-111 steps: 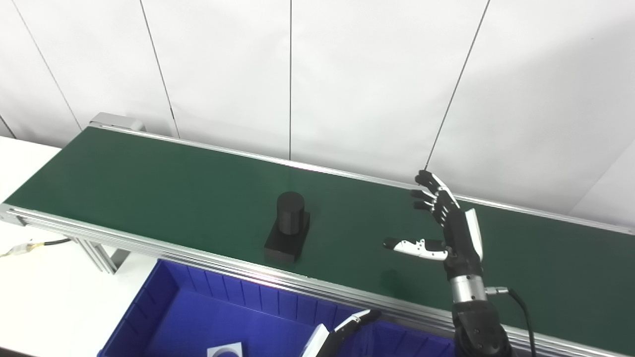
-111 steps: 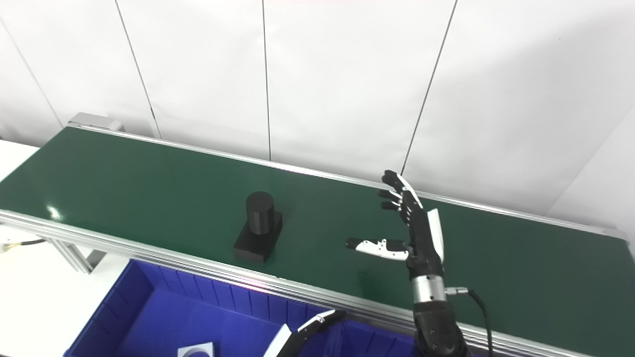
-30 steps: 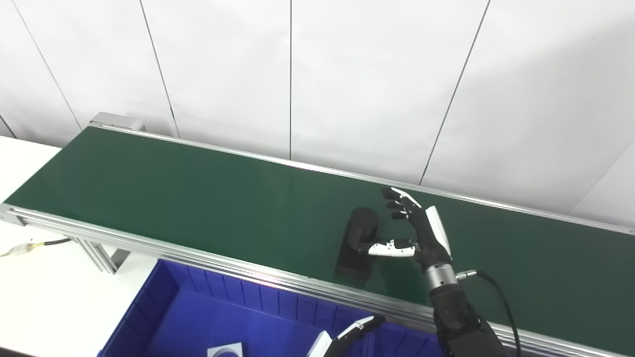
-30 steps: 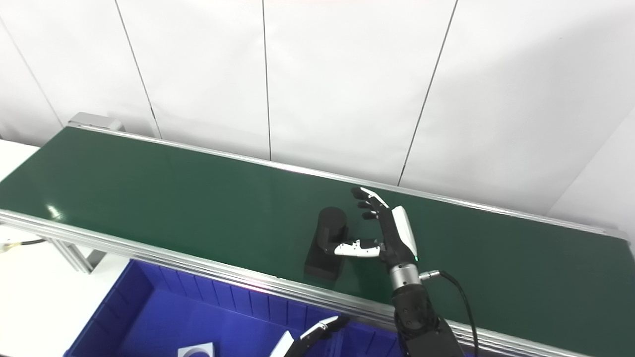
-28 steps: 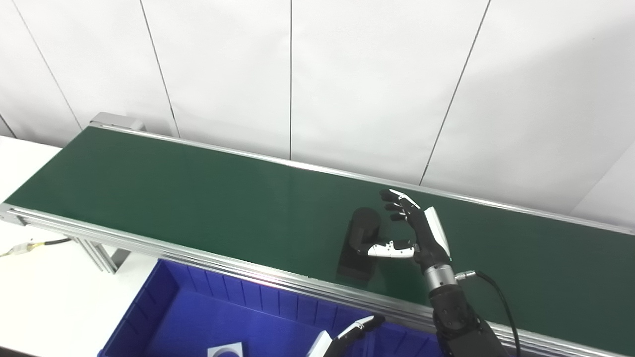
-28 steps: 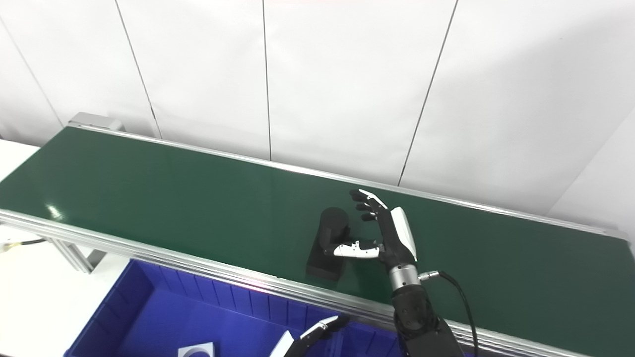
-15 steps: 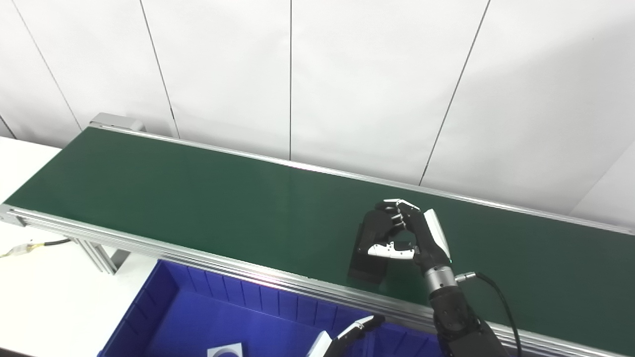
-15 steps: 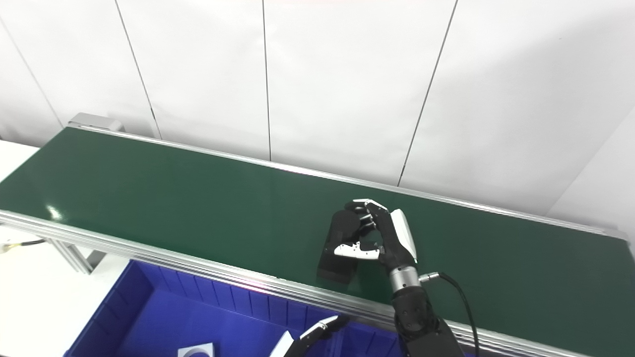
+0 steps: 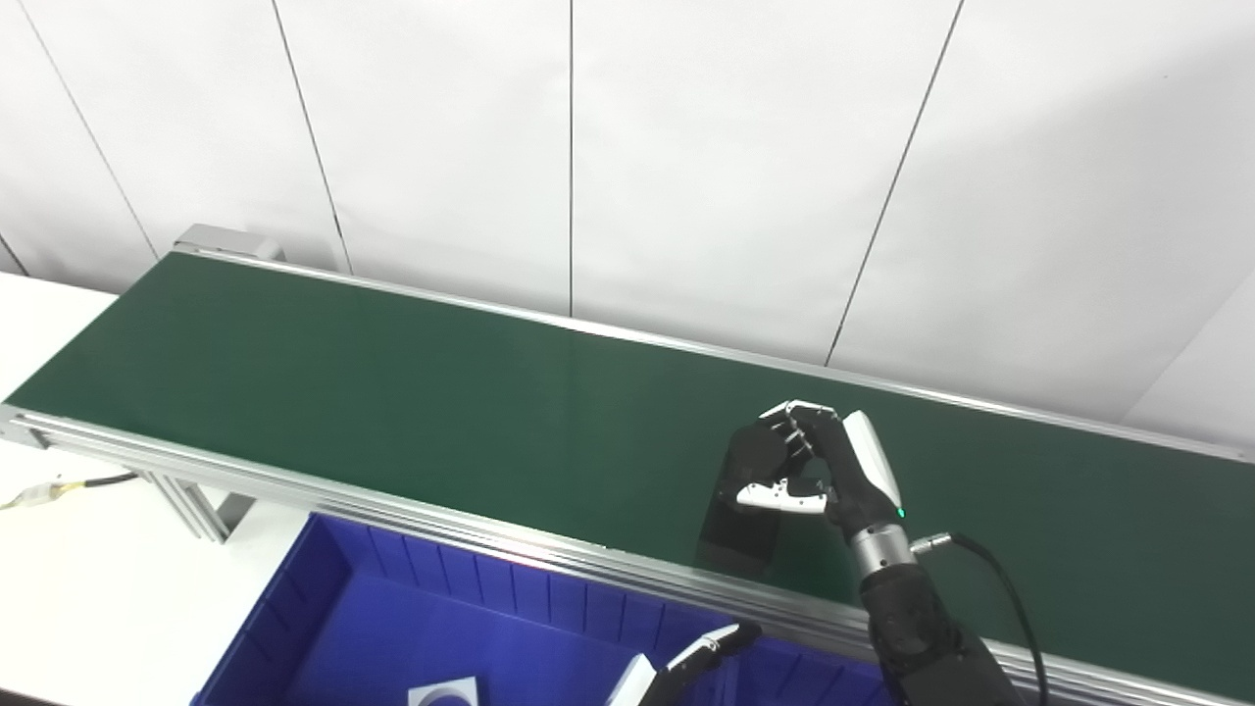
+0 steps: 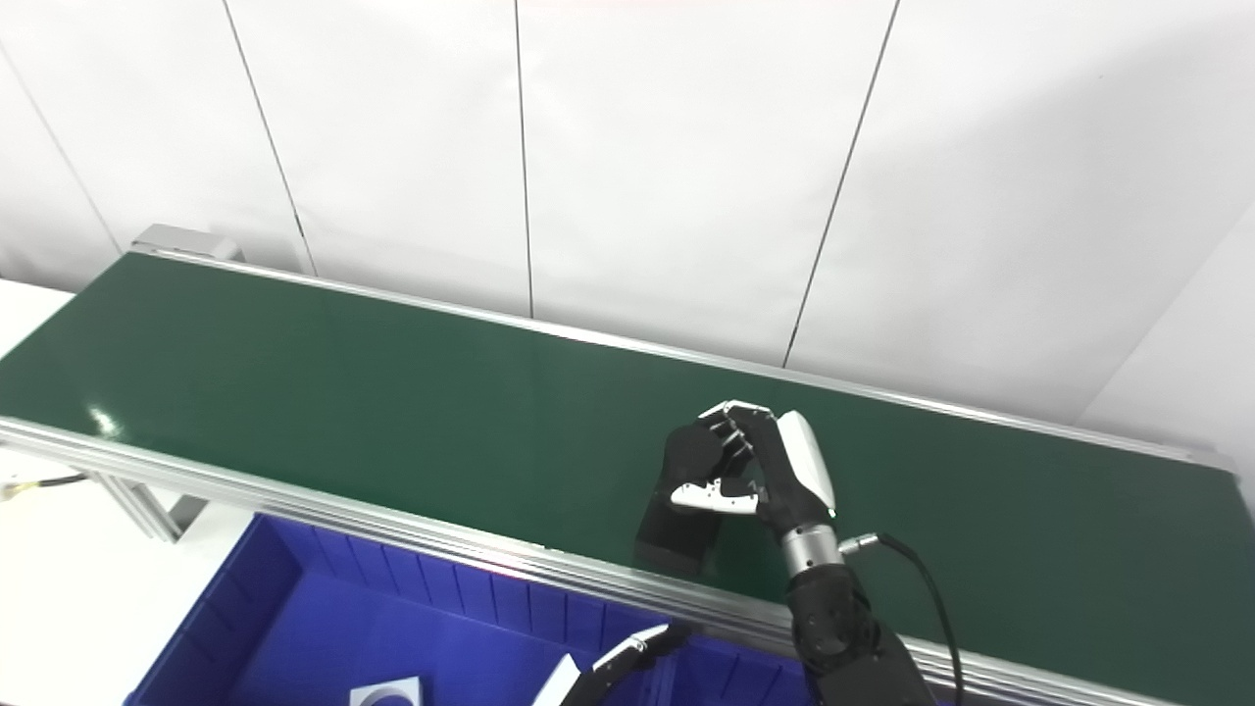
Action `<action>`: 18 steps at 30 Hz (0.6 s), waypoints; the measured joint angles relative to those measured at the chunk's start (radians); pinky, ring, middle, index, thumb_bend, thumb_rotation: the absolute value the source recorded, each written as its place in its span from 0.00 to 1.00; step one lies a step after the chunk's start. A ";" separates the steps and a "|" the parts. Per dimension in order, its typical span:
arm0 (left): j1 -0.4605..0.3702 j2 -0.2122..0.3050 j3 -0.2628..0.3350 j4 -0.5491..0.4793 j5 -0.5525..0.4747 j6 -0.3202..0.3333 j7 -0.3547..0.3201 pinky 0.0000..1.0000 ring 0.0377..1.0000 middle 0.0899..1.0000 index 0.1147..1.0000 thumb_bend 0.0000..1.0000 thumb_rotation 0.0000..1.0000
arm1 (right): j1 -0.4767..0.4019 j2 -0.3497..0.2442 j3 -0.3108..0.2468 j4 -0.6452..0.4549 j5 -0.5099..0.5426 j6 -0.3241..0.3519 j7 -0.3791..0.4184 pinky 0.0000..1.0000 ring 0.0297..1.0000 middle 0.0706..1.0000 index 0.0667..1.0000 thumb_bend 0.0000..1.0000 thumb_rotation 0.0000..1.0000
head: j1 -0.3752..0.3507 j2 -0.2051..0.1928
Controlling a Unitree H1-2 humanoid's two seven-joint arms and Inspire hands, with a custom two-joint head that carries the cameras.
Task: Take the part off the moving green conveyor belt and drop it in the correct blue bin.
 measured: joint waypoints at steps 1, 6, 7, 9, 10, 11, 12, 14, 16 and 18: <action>0.000 0.000 0.000 0.000 0.000 0.000 0.000 0.86 0.87 0.86 0.84 0.80 1.00 | 0.001 -0.002 0.002 -0.003 0.000 0.000 0.001 0.32 0.35 0.38 0.45 0.51 0.14 | -0.005 0.000; 0.000 -0.001 0.004 0.000 0.000 0.000 -0.001 0.86 0.87 0.86 0.85 0.79 1.00 | 0.016 -0.014 0.006 -0.047 0.000 0.001 0.039 0.32 0.36 0.39 0.45 0.51 0.14 | -0.061 0.040; 0.000 -0.001 0.006 0.000 0.000 0.000 -0.001 0.87 0.88 0.87 0.85 0.78 1.00 | 0.023 -0.016 0.006 -0.062 -0.001 0.001 0.052 0.32 0.35 0.39 0.45 0.51 0.14 | -0.061 0.040; 0.000 -0.001 0.013 -0.005 0.000 0.000 -0.005 0.88 0.89 0.87 0.86 0.76 1.00 | 0.036 -0.013 0.000 -0.085 0.000 0.002 0.073 0.31 0.34 0.38 0.45 0.51 0.14 | -0.127 0.086; 0.001 -0.001 0.019 -0.011 -0.001 0.000 -0.012 0.89 0.90 0.88 0.86 0.75 1.00 | 0.042 -0.013 -0.005 -0.095 0.000 0.003 0.079 0.31 0.34 0.38 0.45 0.51 0.14 | -0.133 0.090; 0.003 -0.001 0.028 -0.022 -0.005 0.000 -0.024 0.91 0.91 0.88 0.87 0.72 1.00 | 0.047 -0.012 -0.012 -0.107 0.002 0.005 0.086 0.30 0.34 0.37 0.45 0.51 0.14 | -0.179 0.119; 0.005 -0.001 0.036 -0.033 -0.015 0.000 -0.034 0.92 0.91 0.88 0.87 0.72 1.00 | 0.054 -0.013 -0.020 -0.129 0.003 0.010 0.093 0.30 0.34 0.37 0.45 0.51 0.14 | -0.179 0.120; 0.010 0.003 0.046 -0.062 -0.022 0.000 -0.043 0.92 0.92 0.89 0.88 0.69 1.00 | 0.065 -0.015 -0.035 -0.184 0.008 0.031 0.110 0.30 0.33 0.37 0.45 0.51 0.15 | -0.237 0.133; 0.019 0.007 0.057 -0.087 -0.023 0.000 -0.057 0.93 0.92 0.90 0.88 0.69 1.00 | 0.073 -0.019 -0.047 -0.237 0.014 0.045 0.123 0.30 0.33 0.37 0.45 0.51 0.15 | -0.288 0.126; 0.026 0.013 0.072 -0.092 -0.033 0.000 -0.077 0.96 0.94 0.91 0.89 0.67 1.00 | 0.076 -0.021 -0.056 -0.271 0.012 0.052 0.127 0.29 0.33 0.37 0.44 0.51 0.15 | -0.342 0.111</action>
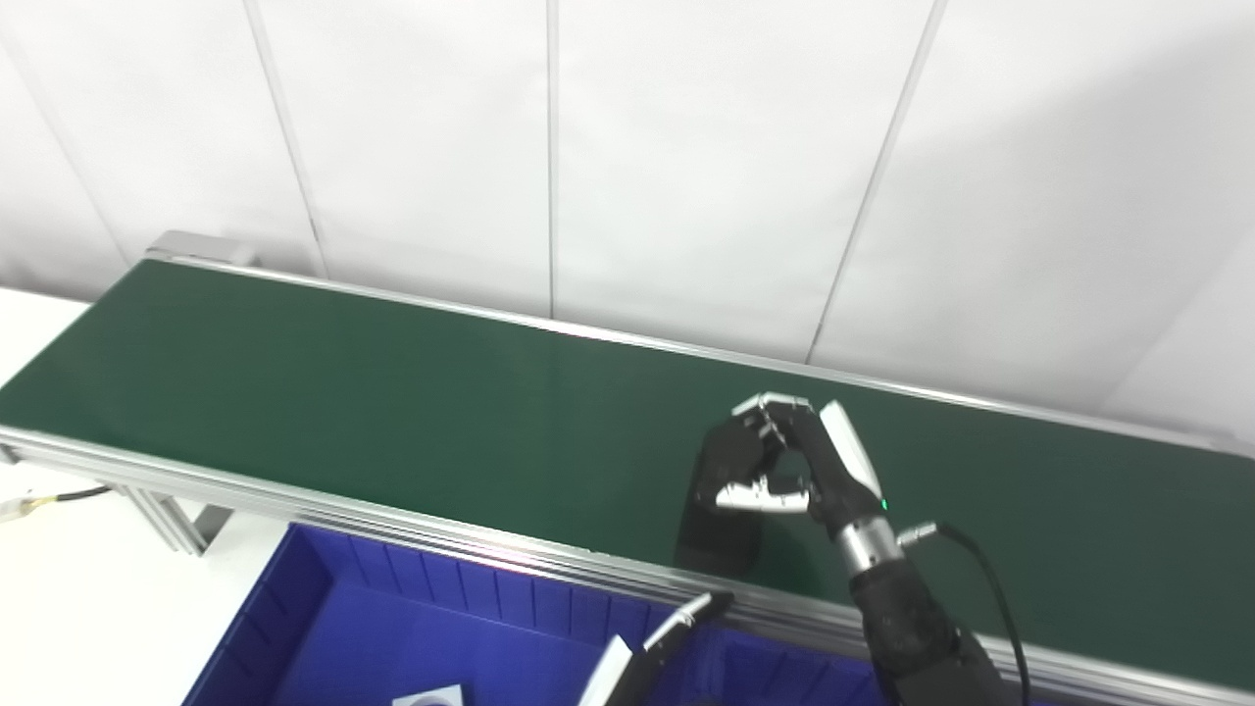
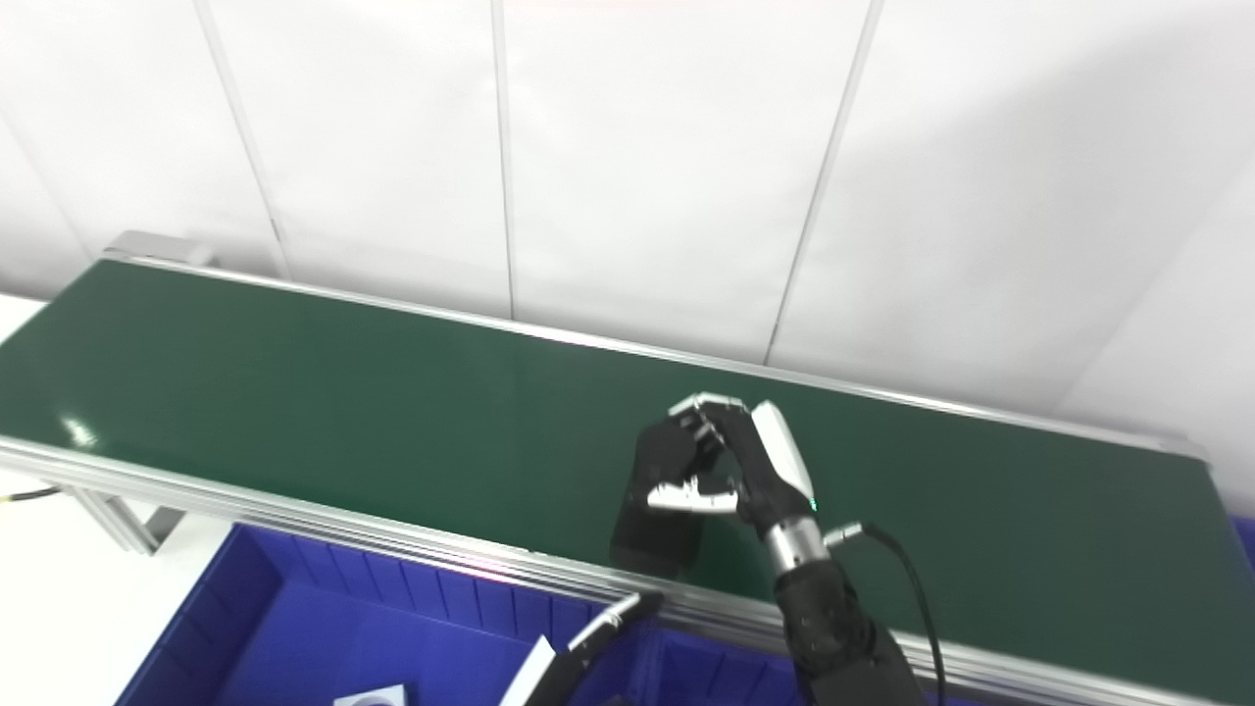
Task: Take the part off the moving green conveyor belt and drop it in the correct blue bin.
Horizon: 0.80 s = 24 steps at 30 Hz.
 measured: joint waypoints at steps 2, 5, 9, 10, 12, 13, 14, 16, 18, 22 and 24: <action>0.015 0.013 0.020 -0.008 -0.017 0.000 -0.023 0.98 0.95 0.92 0.90 0.66 1.00 | 0.015 -0.007 -0.005 -0.041 -0.019 0.003 -0.001 0.28 0.33 0.37 0.44 0.51 0.15 | -0.045 -0.005; 0.038 0.033 0.048 -0.026 -0.056 0.000 -0.078 1.00 0.97 0.93 0.91 0.61 1.00 | 0.041 -0.027 -0.012 -0.090 -0.036 0.009 0.000 0.29 0.33 0.37 0.44 0.51 0.15 | -0.117 -0.003; 0.053 0.033 0.100 -0.040 -0.085 0.000 -0.130 0.97 0.95 0.93 0.91 0.53 1.00 | 0.083 -0.068 -0.040 -0.167 -0.039 0.011 0.001 0.30 0.34 0.36 0.44 0.51 0.15 | -0.191 -0.014; 0.056 0.034 0.112 -0.047 -0.083 0.000 -0.139 0.96 0.94 0.92 0.91 0.51 1.00 | 0.099 -0.081 -0.049 -0.203 -0.040 0.011 0.001 0.29 0.33 0.36 0.44 0.51 0.15 | -0.191 -0.014; 0.059 0.035 0.127 -0.065 -0.078 0.000 -0.143 0.96 0.95 0.93 0.92 0.51 1.00 | 0.133 -0.104 -0.064 -0.273 -0.041 0.006 0.000 0.27 0.31 0.34 0.44 0.51 0.15 | -0.252 0.000; 0.060 0.035 0.135 -0.071 -0.076 0.000 -0.151 0.97 0.95 0.93 0.92 0.51 1.00 | 0.159 -0.117 -0.074 -0.318 -0.040 0.002 0.000 0.26 0.30 0.34 0.44 0.51 0.15 | -0.252 0.000; 0.062 0.035 0.146 -0.077 -0.081 0.000 -0.162 0.99 0.96 0.94 0.94 0.54 1.00 | 0.180 -0.127 -0.083 -0.353 -0.038 -0.002 0.001 0.25 0.29 0.33 0.44 0.51 0.15 | -0.252 0.000; 0.072 0.035 0.176 -0.093 -0.098 0.000 -0.206 1.00 0.97 0.94 0.94 0.56 1.00 | 0.224 -0.140 -0.105 -0.410 -0.034 -0.004 0.002 0.25 0.29 0.35 0.46 0.51 0.06 | -0.307 0.023; 0.080 0.035 0.201 -0.101 -0.114 0.000 -0.245 1.00 0.96 0.93 0.93 0.53 1.00 | 0.276 -0.155 -0.140 -0.472 -0.032 -0.002 0.002 0.25 0.29 0.36 0.47 0.52 0.01 | -0.342 0.043; 0.092 0.038 0.256 -0.116 -0.120 0.000 -0.304 0.97 0.94 0.92 0.93 0.56 1.00 | 0.369 -0.183 -0.214 -0.606 -0.016 0.031 0.013 0.26 0.29 0.37 0.48 0.52 0.01 | -0.401 0.103; 0.091 0.039 0.290 -0.140 -0.122 0.000 -0.336 0.94 0.93 0.92 0.93 0.60 1.00 | 0.402 -0.202 -0.247 -0.672 -0.015 0.071 0.029 0.27 0.30 0.37 0.47 0.52 0.00 | -0.412 0.138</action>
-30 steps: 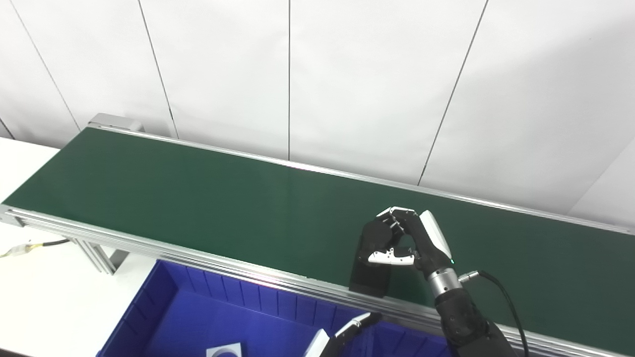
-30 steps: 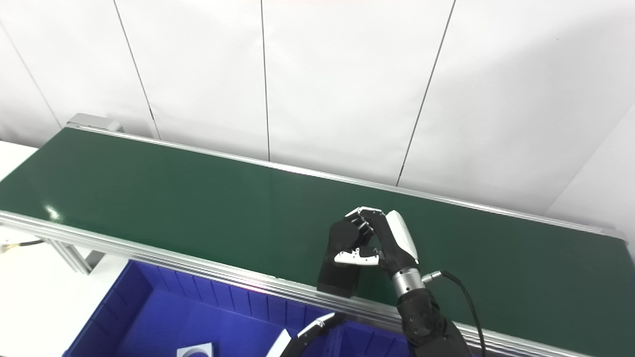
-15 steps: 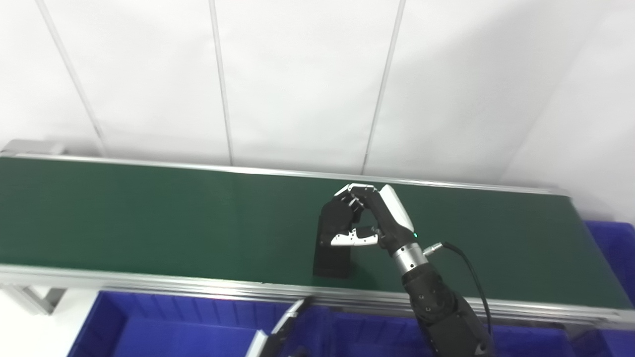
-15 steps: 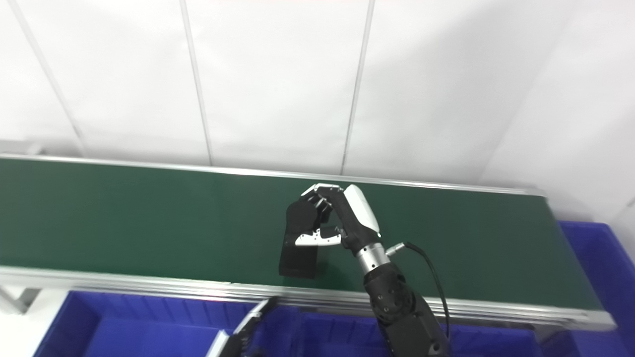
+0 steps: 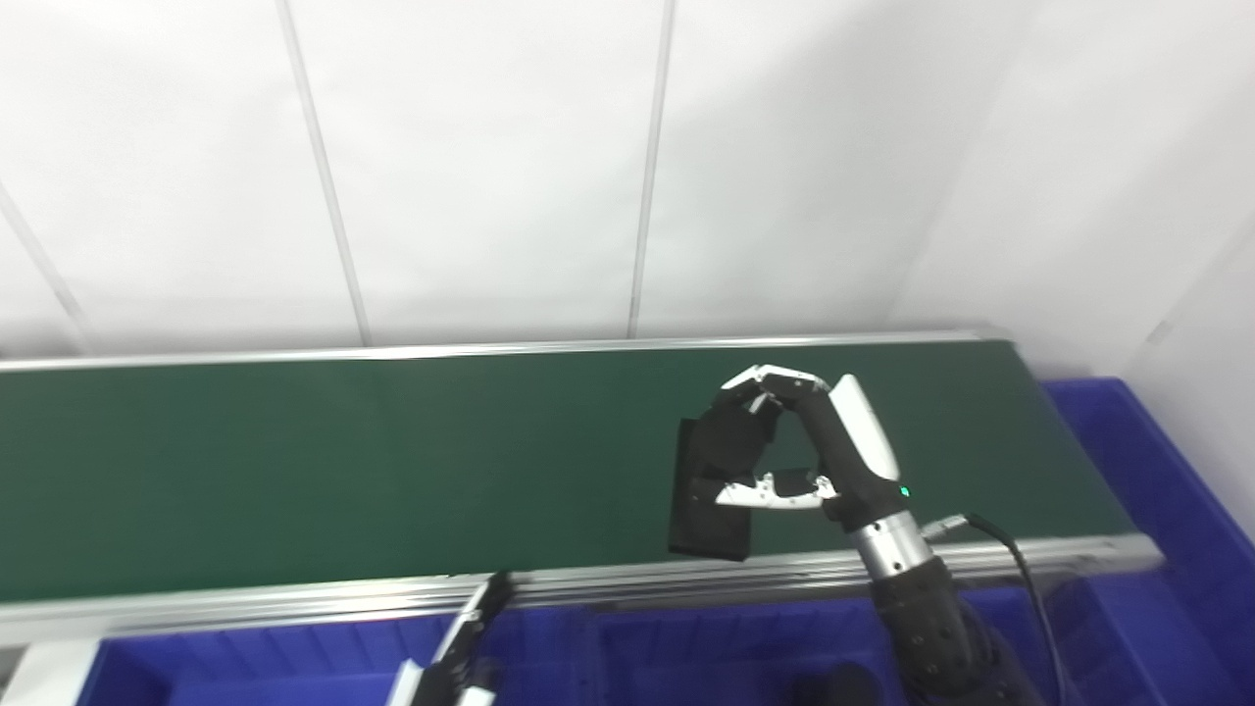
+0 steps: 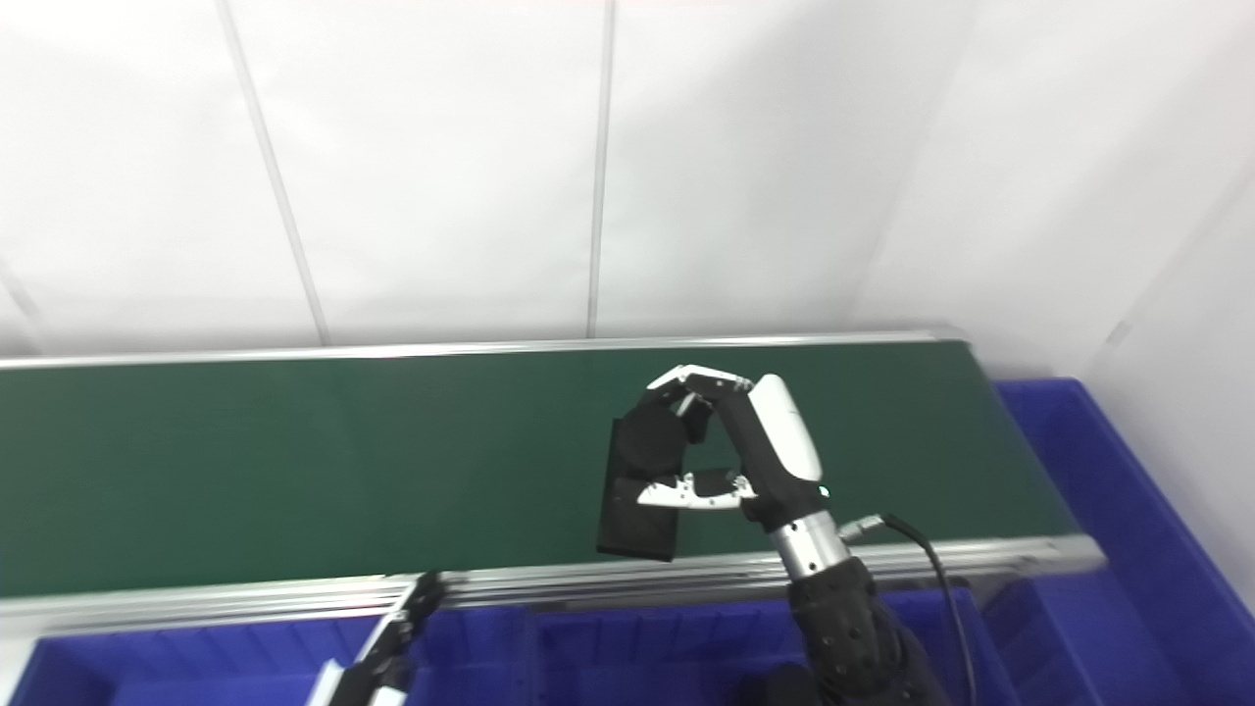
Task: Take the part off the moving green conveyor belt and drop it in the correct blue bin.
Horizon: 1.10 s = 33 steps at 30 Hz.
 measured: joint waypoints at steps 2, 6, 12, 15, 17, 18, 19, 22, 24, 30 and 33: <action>-0.003 0.000 0.025 -0.020 -0.003 0.000 -0.019 0.89 0.91 0.91 0.91 0.61 1.00 | 0.026 -0.012 -0.032 -0.056 0.009 0.044 0.014 0.28 0.31 0.38 0.48 0.52 0.00 | -0.018 0.048; -0.002 -0.001 0.072 -0.063 -0.012 0.000 -0.069 0.87 0.89 0.90 0.90 0.64 1.00 | 0.093 -0.032 -0.088 -0.157 0.038 0.114 0.043 0.27 0.30 0.38 0.48 0.52 0.00 | -0.035 0.062; 0.003 -0.028 0.125 -0.133 -0.018 0.000 -0.113 0.82 0.86 0.87 0.88 0.57 1.00 | 0.237 -0.052 -0.176 -0.269 0.054 0.215 0.080 0.30 0.34 0.39 0.48 0.52 0.00 | -0.078 0.098; 0.003 -0.038 0.139 -0.141 -0.021 0.000 -0.140 0.82 0.87 0.87 0.88 0.55 1.00 | 0.289 -0.054 -0.212 -0.312 0.059 0.275 0.093 0.29 0.32 0.38 0.49 0.52 0.00 | -0.100 0.100; 0.003 -0.043 0.157 -0.145 -0.041 0.000 -0.164 0.84 0.87 0.87 0.89 0.57 1.00 | 0.314 -0.053 -0.233 -0.339 0.073 0.329 0.107 0.28 0.30 0.37 0.49 0.52 0.00 | -0.141 0.103; 0.003 -0.045 0.167 -0.146 -0.052 0.000 -0.177 0.86 0.89 0.88 0.89 0.58 1.00 | 0.323 -0.050 -0.243 -0.350 0.079 0.350 0.108 0.27 0.30 0.37 0.49 0.52 0.00 | -0.187 0.105; 0.002 -0.045 0.173 -0.146 -0.073 0.000 -0.192 0.88 0.90 0.89 0.89 0.60 1.00 | 0.329 -0.047 -0.253 -0.358 0.081 0.366 0.108 0.27 0.30 0.37 0.49 0.52 0.00 | -0.215 0.102; 0.001 -0.047 0.191 -0.138 -0.110 0.000 -0.231 0.90 0.91 0.90 0.90 0.62 1.00 | 0.339 -0.038 -0.278 -0.366 0.083 0.399 0.107 0.26 0.29 0.37 0.49 0.52 0.00 | -0.242 0.095; 0.000 -0.049 0.216 -0.121 -0.120 0.000 -0.255 0.92 0.91 0.89 0.90 0.65 1.00 | 0.345 -0.038 -0.286 -0.366 0.080 0.407 0.107 0.27 0.30 0.37 0.49 0.52 0.00 | -0.261 0.089; -0.006 -0.065 0.293 -0.043 -0.135 0.000 -0.316 0.94 0.91 0.89 0.90 0.74 1.00 | 0.358 -0.039 -0.300 -0.307 0.046 0.414 0.106 0.26 0.30 0.37 0.49 0.52 0.00 | -0.268 0.083; -0.006 -0.079 0.328 -0.014 -0.140 0.000 -0.353 0.95 0.92 0.89 0.91 0.74 1.00 | 0.358 -0.039 -0.312 -0.260 0.017 0.439 0.096 0.25 0.29 0.37 0.49 0.52 0.00 | -0.261 0.080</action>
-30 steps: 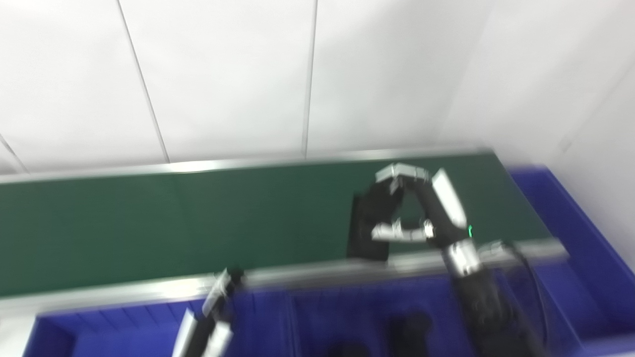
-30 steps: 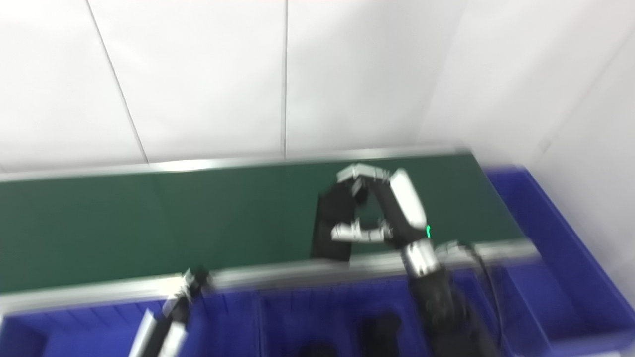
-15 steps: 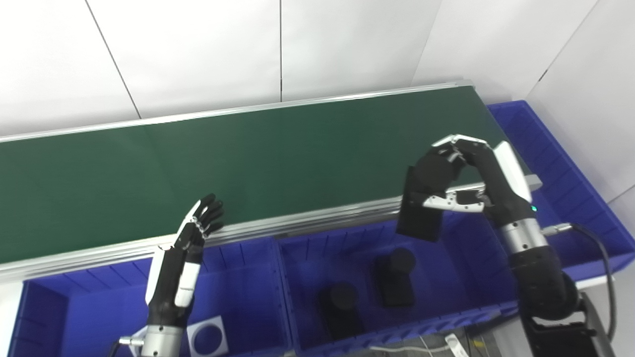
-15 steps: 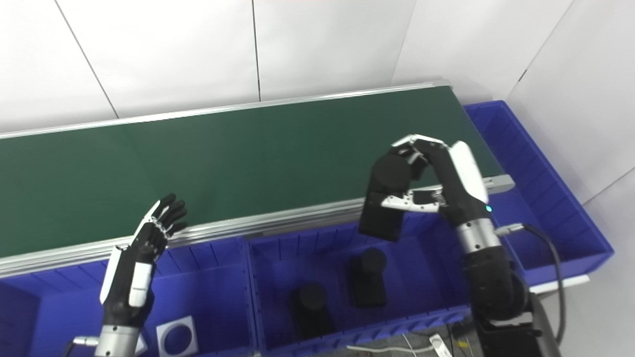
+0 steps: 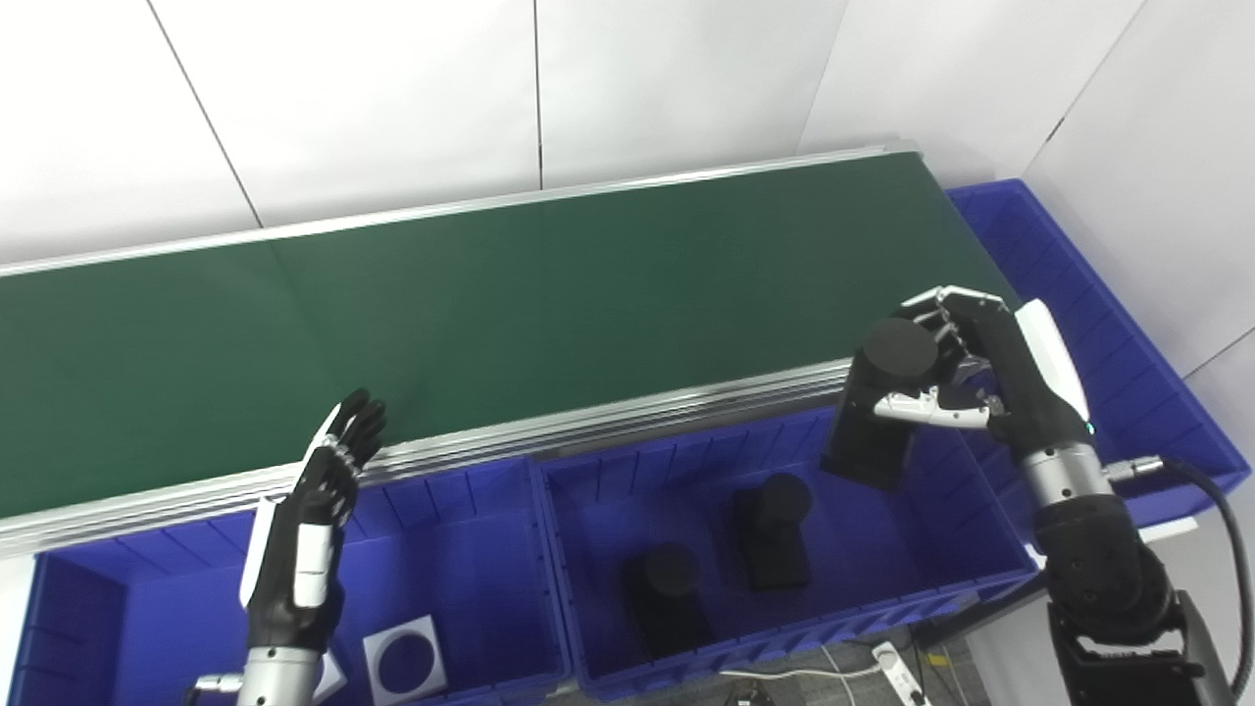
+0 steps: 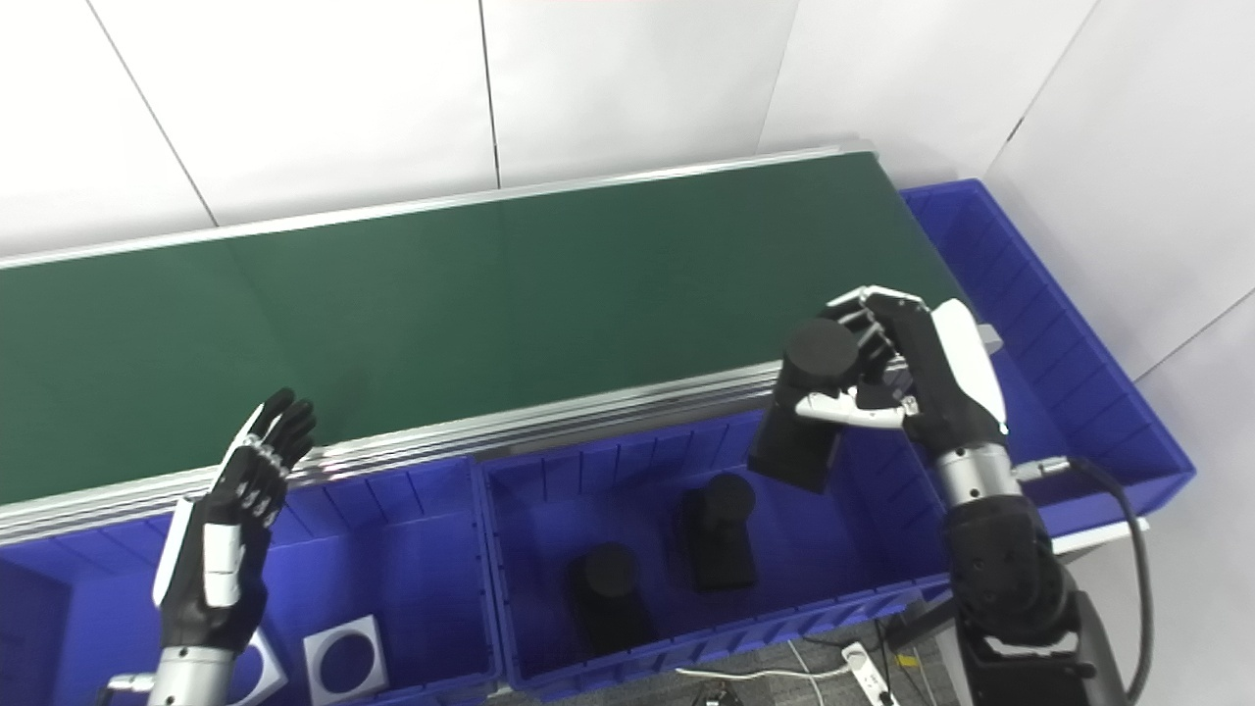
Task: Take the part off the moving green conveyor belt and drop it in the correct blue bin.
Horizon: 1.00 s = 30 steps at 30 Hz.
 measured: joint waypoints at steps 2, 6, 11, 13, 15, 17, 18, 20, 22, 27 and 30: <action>-0.001 -0.013 0.014 0.004 -0.011 0.000 -0.023 0.95 0.92 0.89 0.91 0.70 1.00 | -0.001 -0.001 -0.002 0.041 -0.027 0.011 -0.015 0.24 0.28 0.37 0.49 0.52 0.00 | 0.000 0.000; -0.007 -0.023 0.035 0.010 -0.016 0.000 -0.076 0.95 0.92 0.89 0.91 0.69 1.00 | -0.016 -0.010 0.001 0.151 -0.076 0.012 -0.047 0.24 0.28 0.36 0.48 0.52 0.00 | -0.012 -0.021; -0.009 -0.030 0.076 0.033 -0.024 0.000 -0.110 0.96 0.92 0.88 0.90 0.77 0.99 | -0.028 -0.011 0.044 0.212 -0.159 0.012 -0.092 0.22 0.26 0.36 0.48 0.52 0.00 | -0.077 -0.066; -0.011 -0.030 0.091 0.046 -0.034 0.000 -0.125 0.97 0.93 0.88 0.89 0.79 0.99 | -0.043 -0.006 0.056 0.235 -0.169 0.012 -0.105 0.21 0.24 0.35 0.48 0.52 0.00 | -0.081 -0.069; -0.010 -0.031 0.101 0.054 -0.039 0.000 -0.132 0.98 0.93 0.87 0.89 0.83 0.97 | -0.055 0.001 0.064 0.253 -0.178 0.012 -0.110 0.20 0.24 0.38 0.47 0.52 0.00 | -0.087 -0.077; -0.010 -0.030 0.104 0.054 -0.039 0.000 -0.133 0.98 0.93 0.88 0.90 0.85 0.97 | -0.059 0.006 0.072 0.260 -0.192 0.019 -0.122 0.23 0.27 0.37 0.49 0.52 0.01 | -0.087 -0.077; -0.010 -0.030 0.105 0.054 -0.039 0.000 -0.134 0.98 0.93 0.88 0.90 0.85 0.97 | -0.062 0.010 0.075 0.264 -0.198 0.032 -0.126 0.23 0.27 0.37 0.49 0.52 0.01 | -0.087 -0.077; -0.010 -0.030 0.108 0.054 -0.039 0.000 -0.137 0.97 0.93 0.88 0.90 0.85 0.96 | -0.064 0.013 0.078 0.272 -0.212 0.051 -0.130 0.24 0.28 0.37 0.49 0.52 0.01 | -0.078 -0.083; -0.010 -0.030 0.110 0.054 -0.039 0.000 -0.137 0.97 0.93 0.88 0.89 0.86 0.96 | -0.063 0.013 0.080 0.281 -0.219 0.059 -0.138 0.24 0.28 0.37 0.49 0.52 0.00 | -0.078 -0.083; -0.011 -0.029 0.116 0.060 -0.043 0.000 -0.147 0.97 0.93 0.88 0.90 0.87 0.96 | -0.065 0.011 0.090 0.333 -0.224 0.059 -0.166 0.25 0.30 0.37 0.49 0.52 0.00 | -0.080 -0.094; -0.011 -0.028 0.116 0.061 -0.043 0.000 -0.153 0.97 0.93 0.88 0.90 0.88 0.95 | -0.070 0.008 0.101 0.352 -0.225 0.059 -0.174 0.24 0.29 0.37 0.49 0.52 0.00 | -0.081 -0.095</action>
